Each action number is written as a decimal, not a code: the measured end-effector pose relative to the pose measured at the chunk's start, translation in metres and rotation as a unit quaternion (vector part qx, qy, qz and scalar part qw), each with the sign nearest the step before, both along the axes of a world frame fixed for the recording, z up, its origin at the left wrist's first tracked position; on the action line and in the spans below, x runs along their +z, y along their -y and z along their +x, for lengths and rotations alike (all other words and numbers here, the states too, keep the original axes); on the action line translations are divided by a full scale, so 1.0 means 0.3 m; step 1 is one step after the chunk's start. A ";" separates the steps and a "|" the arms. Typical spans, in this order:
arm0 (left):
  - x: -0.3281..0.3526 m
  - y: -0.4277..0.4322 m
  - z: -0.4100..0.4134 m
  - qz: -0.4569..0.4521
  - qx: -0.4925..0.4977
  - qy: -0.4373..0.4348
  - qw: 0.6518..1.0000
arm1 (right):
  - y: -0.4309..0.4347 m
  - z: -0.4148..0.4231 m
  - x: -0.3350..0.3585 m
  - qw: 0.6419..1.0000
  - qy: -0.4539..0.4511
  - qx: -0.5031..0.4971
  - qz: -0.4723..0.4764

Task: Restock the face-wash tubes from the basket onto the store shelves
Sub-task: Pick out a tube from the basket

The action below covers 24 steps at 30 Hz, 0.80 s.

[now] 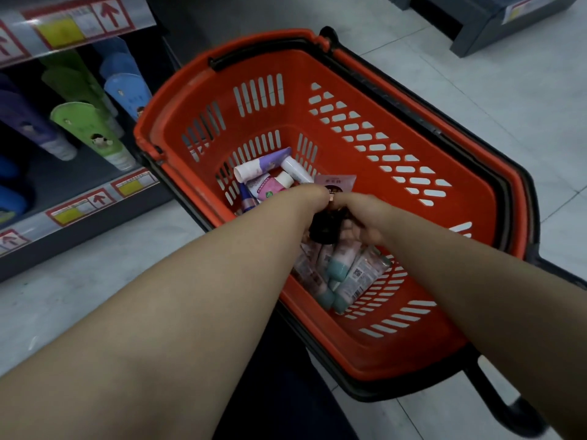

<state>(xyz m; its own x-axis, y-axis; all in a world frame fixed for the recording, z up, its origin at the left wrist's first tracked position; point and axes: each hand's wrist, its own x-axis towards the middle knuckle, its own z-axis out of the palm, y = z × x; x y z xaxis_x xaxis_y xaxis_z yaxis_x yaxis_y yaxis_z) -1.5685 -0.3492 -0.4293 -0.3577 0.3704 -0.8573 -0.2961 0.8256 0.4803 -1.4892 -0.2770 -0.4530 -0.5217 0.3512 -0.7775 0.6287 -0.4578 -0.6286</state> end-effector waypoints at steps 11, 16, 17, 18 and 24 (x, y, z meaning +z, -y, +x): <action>0.228 0.218 -0.204 0.157 0.067 0.050 0.984 | 0.067 -0.145 0.263 0.991 -0.123 0.012 -0.051; 0.348 0.364 -0.275 0.249 0.136 0.023 0.959 | 0.184 -0.305 0.379 0.977 -0.192 0.069 -0.061; 0.368 0.402 -0.289 0.264 0.157 0.016 0.952 | 0.213 -0.335 0.394 0.973 -0.206 0.080 -0.068; 0.384 0.442 -0.304 0.276 0.176 0.006 0.945 | 0.243 -0.364 0.407 0.968 -0.220 0.095 -0.072; 0.474 0.710 -0.379 0.326 0.239 -0.066 0.912 | 0.483 -0.526 0.498 0.940 -0.272 0.187 -0.081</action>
<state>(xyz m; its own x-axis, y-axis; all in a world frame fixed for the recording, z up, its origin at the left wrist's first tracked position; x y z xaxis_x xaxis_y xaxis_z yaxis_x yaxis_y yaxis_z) -1.6821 -0.5623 -0.2871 -0.6955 0.5614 -0.4485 -0.4519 0.1436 0.8804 -1.6472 -0.4219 -0.3036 -0.9212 -0.0371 -0.3874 0.3708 -0.3858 -0.8448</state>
